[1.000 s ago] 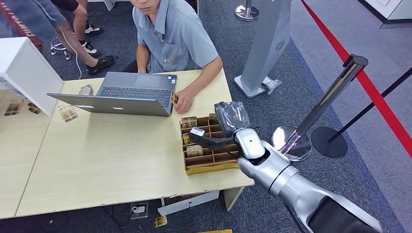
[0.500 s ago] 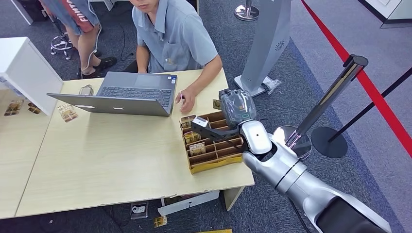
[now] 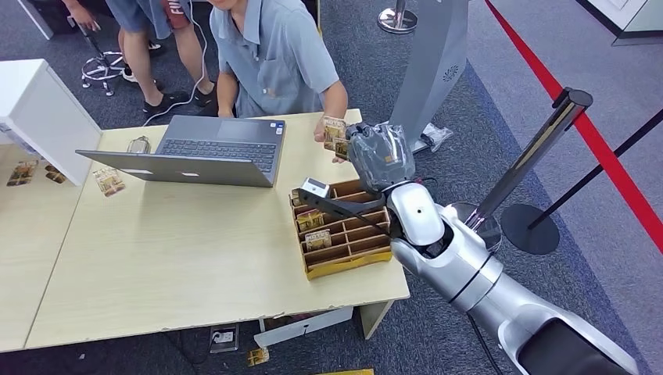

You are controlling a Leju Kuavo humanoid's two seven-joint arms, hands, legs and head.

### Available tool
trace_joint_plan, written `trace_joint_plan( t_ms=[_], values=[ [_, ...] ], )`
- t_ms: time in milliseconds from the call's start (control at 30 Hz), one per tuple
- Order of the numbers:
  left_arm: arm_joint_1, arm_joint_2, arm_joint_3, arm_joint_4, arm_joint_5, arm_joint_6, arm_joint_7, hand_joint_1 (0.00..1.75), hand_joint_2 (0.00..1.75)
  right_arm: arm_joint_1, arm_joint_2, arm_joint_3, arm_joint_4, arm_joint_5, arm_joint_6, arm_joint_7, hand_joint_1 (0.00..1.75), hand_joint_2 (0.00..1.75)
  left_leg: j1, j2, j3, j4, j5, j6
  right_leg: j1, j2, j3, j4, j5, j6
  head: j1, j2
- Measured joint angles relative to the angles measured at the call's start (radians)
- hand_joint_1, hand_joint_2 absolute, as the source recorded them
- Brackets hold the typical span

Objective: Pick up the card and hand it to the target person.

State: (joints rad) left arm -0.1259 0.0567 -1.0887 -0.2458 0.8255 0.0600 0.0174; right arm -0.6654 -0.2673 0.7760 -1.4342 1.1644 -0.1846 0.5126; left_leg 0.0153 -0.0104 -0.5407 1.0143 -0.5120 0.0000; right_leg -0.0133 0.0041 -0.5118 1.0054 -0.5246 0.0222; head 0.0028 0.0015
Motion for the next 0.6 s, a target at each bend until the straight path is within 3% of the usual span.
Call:
trace_joint_plan(
  t_ms=[467, 500, 600],
  values=[
    [0.000, -0.001, 0.000, 0.000, -0.001, 0.000, -0.007, 0.00, 0.00, -0.002, -0.008, -0.008, -0.058, 0.005, 0.008, 0.000, 1.49, 1.75, 0.000, 0.000, 0.000, 0.000, 0.000, 0.000, 0.000, 0.000, 0.000, 0.000, 0.000, 0.000, 0.000, 0.000],
    [0.000, -0.001, 0.000, 0.000, -0.001, 0.000, -0.007, 0.00, 0.00, -0.002, -0.008, -0.008, -0.058, 0.005, 0.008, 0.000, 1.34, 1.75, 0.000, 0.000, 0.000, 0.000, 0.000, 0.000, 0.000, 0.000, 0.000, 0.000, 0.000, 0.000, 0.000, 0.000],
    [0.000, -0.001, 0.000, 0.000, -0.001, 0.000, -0.007, 0.00, 0.00, -0.001, -0.008, -0.007, -0.059, 0.005, 0.009, 0.000, 0.22, 1.75, 0.000, 0.000, 0.000, 0.000, 0.000, 0.000, 0.000, 0.000, 0.000, 0.000, 0.000, 0.000, 0.000, 0.000]
  ],
)
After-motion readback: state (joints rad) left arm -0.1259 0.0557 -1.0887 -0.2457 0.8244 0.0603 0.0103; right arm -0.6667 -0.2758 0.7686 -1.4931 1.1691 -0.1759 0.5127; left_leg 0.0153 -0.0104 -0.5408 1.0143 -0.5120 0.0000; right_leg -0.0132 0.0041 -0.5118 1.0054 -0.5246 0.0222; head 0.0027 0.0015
